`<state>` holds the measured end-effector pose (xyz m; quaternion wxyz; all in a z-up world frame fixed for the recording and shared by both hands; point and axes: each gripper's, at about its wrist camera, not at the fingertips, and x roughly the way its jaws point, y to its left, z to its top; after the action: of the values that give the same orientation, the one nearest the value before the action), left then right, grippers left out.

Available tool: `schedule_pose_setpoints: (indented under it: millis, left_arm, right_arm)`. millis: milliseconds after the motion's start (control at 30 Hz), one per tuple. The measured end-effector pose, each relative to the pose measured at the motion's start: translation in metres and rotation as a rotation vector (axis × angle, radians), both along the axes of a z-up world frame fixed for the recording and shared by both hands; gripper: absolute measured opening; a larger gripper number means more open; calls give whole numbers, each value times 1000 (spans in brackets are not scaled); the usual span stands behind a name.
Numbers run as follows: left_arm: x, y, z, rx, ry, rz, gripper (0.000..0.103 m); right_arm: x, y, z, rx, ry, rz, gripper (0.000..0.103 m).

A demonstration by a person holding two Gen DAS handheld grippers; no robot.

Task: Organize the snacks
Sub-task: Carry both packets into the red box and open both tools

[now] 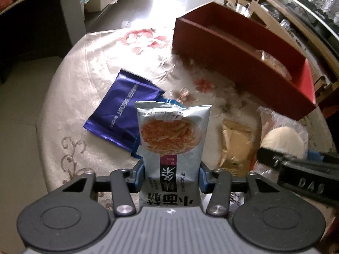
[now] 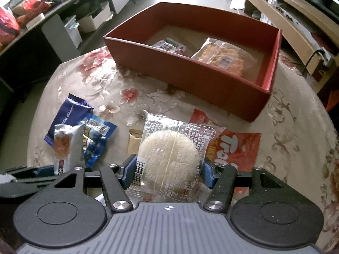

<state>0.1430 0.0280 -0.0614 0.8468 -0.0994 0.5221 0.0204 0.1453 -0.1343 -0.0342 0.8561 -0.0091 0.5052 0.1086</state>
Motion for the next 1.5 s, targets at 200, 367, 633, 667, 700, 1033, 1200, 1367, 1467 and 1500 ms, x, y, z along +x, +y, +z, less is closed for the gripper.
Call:
schedule_pose_setpoints:
  millis: [200,367,633,667,700,1033,1200,1367,1467,1500]
  left_arm:
    - [-4,-5,14,4,-43,-18,52]
    - [-7,-10,19,1,-52,-34,52]
    - [-4,-16,30,22,-91,-61,52]
    - [-3,-16,31,22,-96,-63,52]
    - [-2,-17,33,22,-100,-64,52]
    - [21,-30,53,37,-154,-92,52]
    - [32,-34,59,39,-169,-99,52]
    - [44,-36,62,48,-177,-103,52]
    - [52,-38,65,52,-183,-103,52]
    - [55,-38,65,52,-185,-103,52]
  right_arm:
    - [-15,-2,8,-17,-28,5,68]
    - [-27,-7,12,-31,-40,3,68]
    - [-40,-7,22,-39,-70,14,68]
    - [-40,-8,23,-36,-72,14,68]
    - [-41,-9,25,-32,-77,11,68]
    - [-29,-18,41,-3,-129,-22,68]
    - [-22,-22,49,9,-153,-40,68]
    - [-13,-27,55,20,-168,-58,68]
    - [-6,-28,57,25,-175,-63,68]
    - [-3,-29,58,27,-178,-63,68]
